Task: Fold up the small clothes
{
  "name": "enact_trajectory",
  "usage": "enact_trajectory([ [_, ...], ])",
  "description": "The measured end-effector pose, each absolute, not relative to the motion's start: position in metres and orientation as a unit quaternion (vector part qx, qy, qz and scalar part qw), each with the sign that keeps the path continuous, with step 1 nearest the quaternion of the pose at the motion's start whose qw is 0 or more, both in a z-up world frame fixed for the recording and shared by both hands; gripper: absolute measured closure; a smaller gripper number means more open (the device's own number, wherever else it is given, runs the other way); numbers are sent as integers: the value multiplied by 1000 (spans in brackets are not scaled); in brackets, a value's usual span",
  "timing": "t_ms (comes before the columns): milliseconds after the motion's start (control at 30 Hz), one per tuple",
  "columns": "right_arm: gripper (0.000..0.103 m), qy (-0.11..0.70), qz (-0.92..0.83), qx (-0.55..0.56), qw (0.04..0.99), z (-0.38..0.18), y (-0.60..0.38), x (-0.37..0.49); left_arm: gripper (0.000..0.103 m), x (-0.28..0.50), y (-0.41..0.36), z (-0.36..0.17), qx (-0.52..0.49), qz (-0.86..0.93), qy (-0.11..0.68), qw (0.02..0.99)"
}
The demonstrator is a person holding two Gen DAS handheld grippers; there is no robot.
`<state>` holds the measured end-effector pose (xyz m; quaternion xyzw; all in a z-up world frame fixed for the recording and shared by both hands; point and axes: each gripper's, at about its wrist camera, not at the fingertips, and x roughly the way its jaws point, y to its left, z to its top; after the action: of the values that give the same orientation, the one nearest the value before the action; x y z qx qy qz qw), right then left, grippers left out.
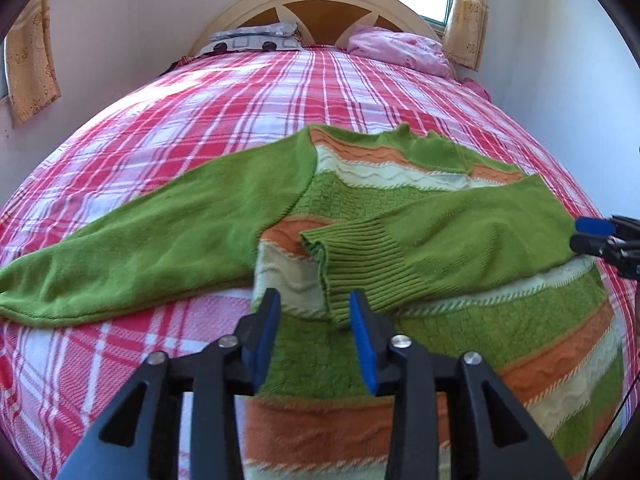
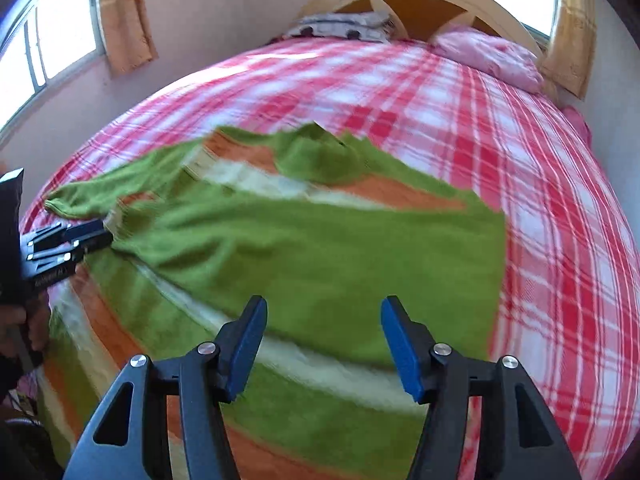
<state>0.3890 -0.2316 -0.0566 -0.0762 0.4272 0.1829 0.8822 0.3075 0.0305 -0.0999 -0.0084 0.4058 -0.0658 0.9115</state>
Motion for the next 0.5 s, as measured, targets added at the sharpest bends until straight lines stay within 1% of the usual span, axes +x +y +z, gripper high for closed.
enact_trajectory([
  [33,43,424,189,-77,882,-58,-221,393,48,304,35,-97,-9,-60,401,914],
  [67,43,426,201,-70,880,-61,-211,398,40,300,42,-92,-8,-51,392,918],
  [100,43,431,210,-61,876,-65,-204,401,37,297,47,-90,-5,-43,386,921],
  [167,43,454,214,-69,862,-83,-187,409,26,291,64,-86,0,-21,379,925],
  [233,41,480,224,-98,842,-97,-171,405,24,287,89,-84,-5,3,376,927],
  [300,41,471,226,-133,842,-94,-161,390,24,283,115,-86,-12,34,379,925],
  [367,41,477,236,-142,834,-87,-157,385,24,279,144,-89,-22,66,380,922],
  [500,41,438,243,-131,855,-67,-148,389,24,271,197,-97,-46,137,386,911],
])
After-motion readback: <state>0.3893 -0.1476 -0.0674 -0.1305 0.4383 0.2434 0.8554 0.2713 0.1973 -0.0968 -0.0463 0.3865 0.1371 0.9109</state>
